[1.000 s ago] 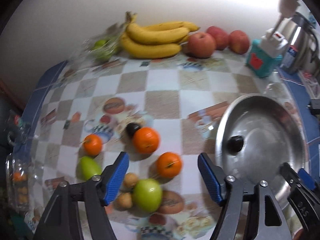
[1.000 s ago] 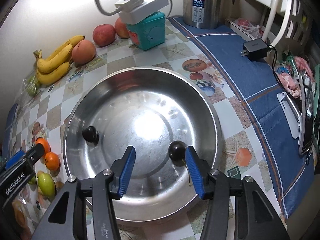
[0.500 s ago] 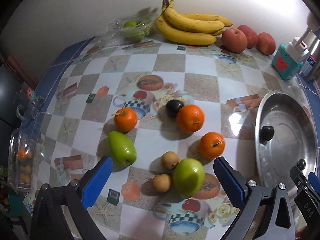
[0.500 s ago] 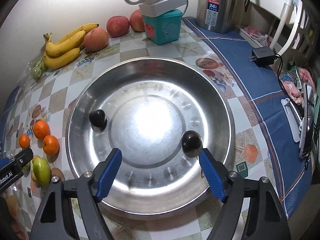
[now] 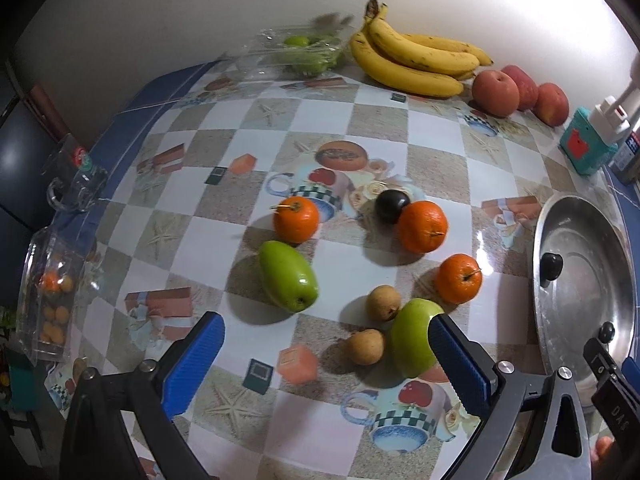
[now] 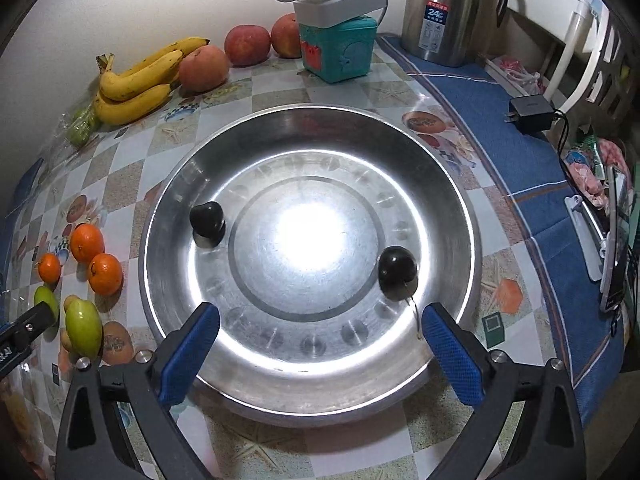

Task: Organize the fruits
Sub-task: 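Move the right gripper back toward the green apple among the fruit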

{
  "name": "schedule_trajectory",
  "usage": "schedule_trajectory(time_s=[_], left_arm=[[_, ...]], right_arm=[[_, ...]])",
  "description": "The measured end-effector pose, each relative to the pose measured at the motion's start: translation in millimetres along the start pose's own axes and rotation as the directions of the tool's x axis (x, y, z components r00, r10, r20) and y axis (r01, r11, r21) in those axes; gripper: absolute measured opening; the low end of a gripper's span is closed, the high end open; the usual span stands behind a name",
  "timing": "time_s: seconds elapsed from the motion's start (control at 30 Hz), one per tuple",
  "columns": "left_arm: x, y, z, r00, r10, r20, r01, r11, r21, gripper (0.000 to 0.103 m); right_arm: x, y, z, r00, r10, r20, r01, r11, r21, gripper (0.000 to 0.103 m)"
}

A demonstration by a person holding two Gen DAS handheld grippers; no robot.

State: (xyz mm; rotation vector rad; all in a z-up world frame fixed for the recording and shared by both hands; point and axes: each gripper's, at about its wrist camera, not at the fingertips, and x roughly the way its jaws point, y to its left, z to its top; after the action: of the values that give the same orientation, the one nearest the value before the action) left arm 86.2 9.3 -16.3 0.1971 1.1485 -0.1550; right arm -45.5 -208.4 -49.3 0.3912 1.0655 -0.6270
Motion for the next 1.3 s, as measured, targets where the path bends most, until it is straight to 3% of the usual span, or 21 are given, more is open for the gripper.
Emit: schedule_trajectory(time_s=[0.27,0.8,1.07,1.3], left_arm=[[-6.4,21.5,-0.8,1.000,-0.008,0.012,0.008,1.000,-0.008,0.103],[-7.2,80.4,11.4,0.995,0.095,0.036,-0.092,0.993,-0.078,0.103],[-3.6,92.3,13.7,0.999,0.046,0.010,-0.044,0.991,-0.129,0.103],[13.7,87.5,18.7,0.999,0.008,-0.044,-0.015,0.987,-0.162,0.103]], right_arm=[[-0.5,6.4,-2.7,1.000,0.006,-0.017,-0.006,1.000,-0.009,0.101],[-6.7,71.4,-17.9,0.985,0.150,-0.091,-0.162,0.975,-0.150,0.101],[-18.2,108.0,-26.7,0.965,0.240,-0.108,-0.258,0.943,-0.210,0.101],[-13.7,124.1,-25.7,0.951,0.283,-0.124,-0.302,0.936,-0.181,0.101]])
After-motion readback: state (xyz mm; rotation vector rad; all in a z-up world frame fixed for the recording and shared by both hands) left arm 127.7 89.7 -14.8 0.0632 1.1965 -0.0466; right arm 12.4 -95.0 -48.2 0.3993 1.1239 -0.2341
